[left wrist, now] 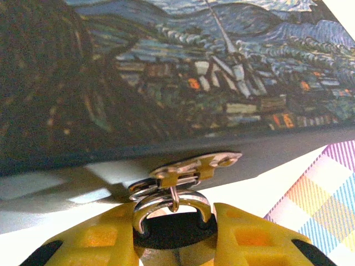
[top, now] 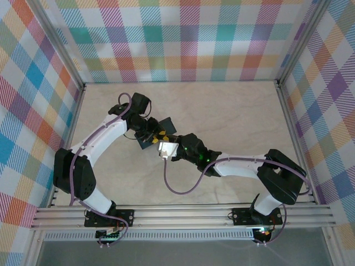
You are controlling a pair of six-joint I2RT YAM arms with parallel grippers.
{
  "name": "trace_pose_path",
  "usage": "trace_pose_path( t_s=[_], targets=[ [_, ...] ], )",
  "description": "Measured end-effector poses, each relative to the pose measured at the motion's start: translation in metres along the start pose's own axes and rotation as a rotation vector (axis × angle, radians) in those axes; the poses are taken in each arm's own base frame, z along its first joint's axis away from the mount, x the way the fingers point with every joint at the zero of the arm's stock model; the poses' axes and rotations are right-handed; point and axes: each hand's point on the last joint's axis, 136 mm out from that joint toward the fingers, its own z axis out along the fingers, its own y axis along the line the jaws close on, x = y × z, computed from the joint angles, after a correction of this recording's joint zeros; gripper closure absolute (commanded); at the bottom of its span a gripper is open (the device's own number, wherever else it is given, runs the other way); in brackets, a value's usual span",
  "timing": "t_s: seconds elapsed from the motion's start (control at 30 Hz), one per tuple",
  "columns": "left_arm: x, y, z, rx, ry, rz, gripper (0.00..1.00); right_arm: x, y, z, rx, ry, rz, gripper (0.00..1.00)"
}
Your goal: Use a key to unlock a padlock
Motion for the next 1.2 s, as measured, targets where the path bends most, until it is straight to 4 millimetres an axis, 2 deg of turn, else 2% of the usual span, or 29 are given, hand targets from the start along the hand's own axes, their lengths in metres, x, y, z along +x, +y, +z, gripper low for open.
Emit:
trace_pose_path(
  t_s=[0.13, 0.43, 0.67, 0.87, 0.93, 1.03, 1.2],
  targets=[
    [-0.002, -0.004, 0.000, 0.017, -0.008, 0.008, 0.93, 0.001, -0.003, 0.001, 0.008, -0.005, -0.012, 0.83],
    [-0.011, -0.012, -0.002, 0.053, -0.035, 0.014, 0.94, 0.001, -0.013, 0.007, 0.058, -0.029, 0.006, 0.95],
    [-0.010, -0.013, -0.002, 0.057, -0.031, 0.017, 0.94, 0.000, -0.014, 0.003, 0.031, -0.041, 0.146, 0.98],
    [-0.008, -0.012, -0.001, 0.056, -0.019, 0.015, 0.94, 0.000, -0.013, 0.001, -0.014, -0.019, 0.344, 0.98],
    [-0.009, -0.011, -0.001, 0.054, -0.020, 0.012, 0.94, -0.001, -0.012, 0.001, -0.034, -0.007, 0.416, 0.93],
    [-0.010, -0.007, -0.001, 0.044, -0.017, 0.001, 0.94, 0.000, -0.009, 0.002, -0.074, 0.021, 0.514, 0.76],
    [-0.009, -0.001, 0.001, 0.027, -0.010, 0.000, 0.94, 0.001, -0.004, -0.004, -0.152, 0.064, 0.710, 0.62]
  ],
)
